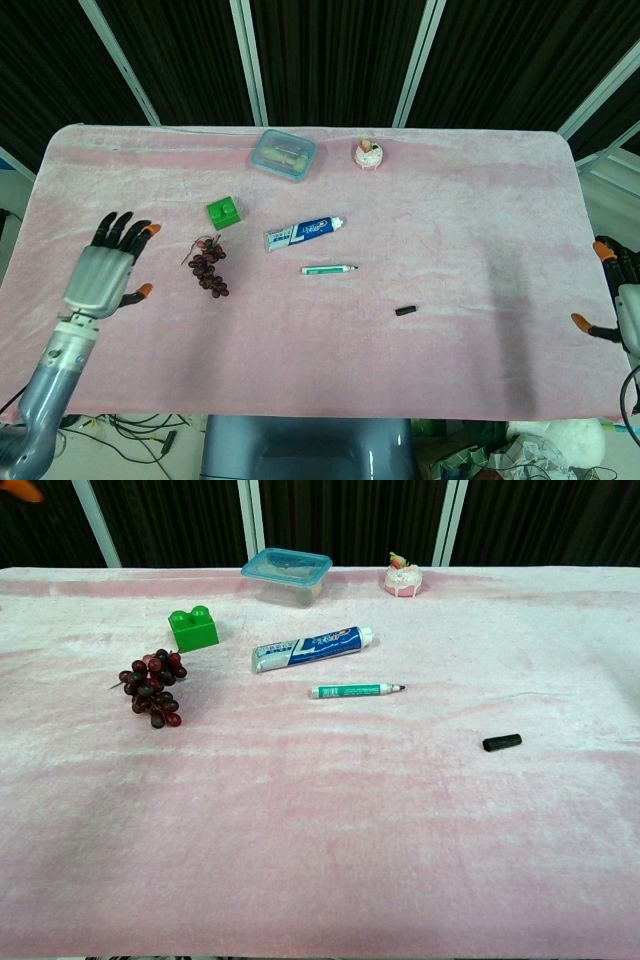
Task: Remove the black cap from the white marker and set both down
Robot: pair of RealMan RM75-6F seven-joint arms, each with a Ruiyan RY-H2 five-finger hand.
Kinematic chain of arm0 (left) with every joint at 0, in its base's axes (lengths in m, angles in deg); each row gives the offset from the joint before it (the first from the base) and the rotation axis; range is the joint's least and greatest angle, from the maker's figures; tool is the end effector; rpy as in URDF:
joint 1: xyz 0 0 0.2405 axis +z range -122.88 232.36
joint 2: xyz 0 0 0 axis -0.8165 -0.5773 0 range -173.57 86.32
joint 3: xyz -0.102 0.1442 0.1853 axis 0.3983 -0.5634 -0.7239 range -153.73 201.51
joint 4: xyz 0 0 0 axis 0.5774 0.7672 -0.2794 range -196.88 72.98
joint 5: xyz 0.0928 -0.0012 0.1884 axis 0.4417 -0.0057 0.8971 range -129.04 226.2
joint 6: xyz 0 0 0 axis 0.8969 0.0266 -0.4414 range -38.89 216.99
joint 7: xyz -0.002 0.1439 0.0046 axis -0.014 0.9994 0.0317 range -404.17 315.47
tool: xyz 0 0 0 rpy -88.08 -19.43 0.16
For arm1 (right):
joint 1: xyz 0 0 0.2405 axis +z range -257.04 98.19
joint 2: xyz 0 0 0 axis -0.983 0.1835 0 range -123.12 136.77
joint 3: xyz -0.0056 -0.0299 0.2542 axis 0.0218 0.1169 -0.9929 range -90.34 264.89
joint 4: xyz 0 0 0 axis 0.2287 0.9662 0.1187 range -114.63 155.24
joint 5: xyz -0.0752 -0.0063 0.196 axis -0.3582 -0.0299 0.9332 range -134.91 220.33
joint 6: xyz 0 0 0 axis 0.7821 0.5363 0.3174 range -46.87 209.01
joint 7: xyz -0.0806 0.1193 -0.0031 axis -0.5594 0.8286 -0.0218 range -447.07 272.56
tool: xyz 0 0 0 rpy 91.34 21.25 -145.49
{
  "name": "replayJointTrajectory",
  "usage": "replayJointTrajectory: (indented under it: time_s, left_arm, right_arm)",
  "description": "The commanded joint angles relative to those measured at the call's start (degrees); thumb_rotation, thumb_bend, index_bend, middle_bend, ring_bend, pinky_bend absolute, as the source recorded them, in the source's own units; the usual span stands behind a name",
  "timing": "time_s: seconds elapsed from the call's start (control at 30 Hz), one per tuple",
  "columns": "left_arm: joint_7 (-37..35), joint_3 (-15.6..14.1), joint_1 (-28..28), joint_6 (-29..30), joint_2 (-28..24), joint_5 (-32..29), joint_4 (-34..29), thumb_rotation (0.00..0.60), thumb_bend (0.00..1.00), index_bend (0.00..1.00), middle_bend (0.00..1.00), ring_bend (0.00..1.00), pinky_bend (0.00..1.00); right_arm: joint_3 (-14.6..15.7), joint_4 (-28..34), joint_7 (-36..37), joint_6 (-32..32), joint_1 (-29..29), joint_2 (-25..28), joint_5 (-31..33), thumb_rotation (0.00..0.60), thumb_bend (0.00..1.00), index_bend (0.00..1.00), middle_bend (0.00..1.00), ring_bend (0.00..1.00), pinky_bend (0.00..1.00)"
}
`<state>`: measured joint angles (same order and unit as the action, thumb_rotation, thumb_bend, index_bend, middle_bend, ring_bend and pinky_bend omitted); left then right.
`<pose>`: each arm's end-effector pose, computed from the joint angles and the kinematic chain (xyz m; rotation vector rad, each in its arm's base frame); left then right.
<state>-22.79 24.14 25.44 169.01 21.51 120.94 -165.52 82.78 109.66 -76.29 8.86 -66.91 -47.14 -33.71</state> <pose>-0.2126 0.2754 0.1266 -1.6109 -0.7082 -0.8812 -0.3359 -0.2310 0.2156 1.3584 -0.9968 0.8041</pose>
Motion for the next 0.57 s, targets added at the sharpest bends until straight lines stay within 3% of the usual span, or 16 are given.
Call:
replayJointTrajectory:
  time_s: [0.03, 0.17, 0.37, 0.57]
  left_arm:
    - [-3.9, -4.7, 6.2, 5.1, -4.2, 3.9, -2.2, 0.600, 0.19, 0.14, 0.15, 0.00, 0.00]
    - [-8.4, -7.6, 11.1, 8.5, -6.4, 6.8, -0.4, 0.600, 0.19, 0.14, 0.15, 0.00, 0.00]
    - [-13.1, -9.0, 15.2, 11.9, -7.4, 9.6, 2.4, 0.600, 0.19, 0.15, 0.14, 0.00, 0.00]
    - [-16.5, -7.5, 17.7, 13.3, -6.8, 10.0, 5.4, 0.600, 0.15, 0.15, 0.14, 0.00, 0.00]
  right_arm:
    - [2.3, 1.0, -2.7, -3.9, -3.1, -1.8, -2.8, 0.600, 0.08, 0.00, 0.00, 0.04, 0.16]
    - [4.0, 2.3, -7.6, -9.2, -6.4, -3.8, -4.9, 0.600, 0.08, 0.00, 0.00, 0.04, 0.16]
    - [5.0, 3.5, -10.5, -14.2, -9.4, -5.6, -7.0, 0.600, 0.08, 0.00, 0.00, 0.04, 0.16]
    - [4.8, 3.0, -12.6, -18.2, -11.3, -7.2, -9.0, 0.600, 0.08, 0.00, 0.00, 0.04, 0.16]
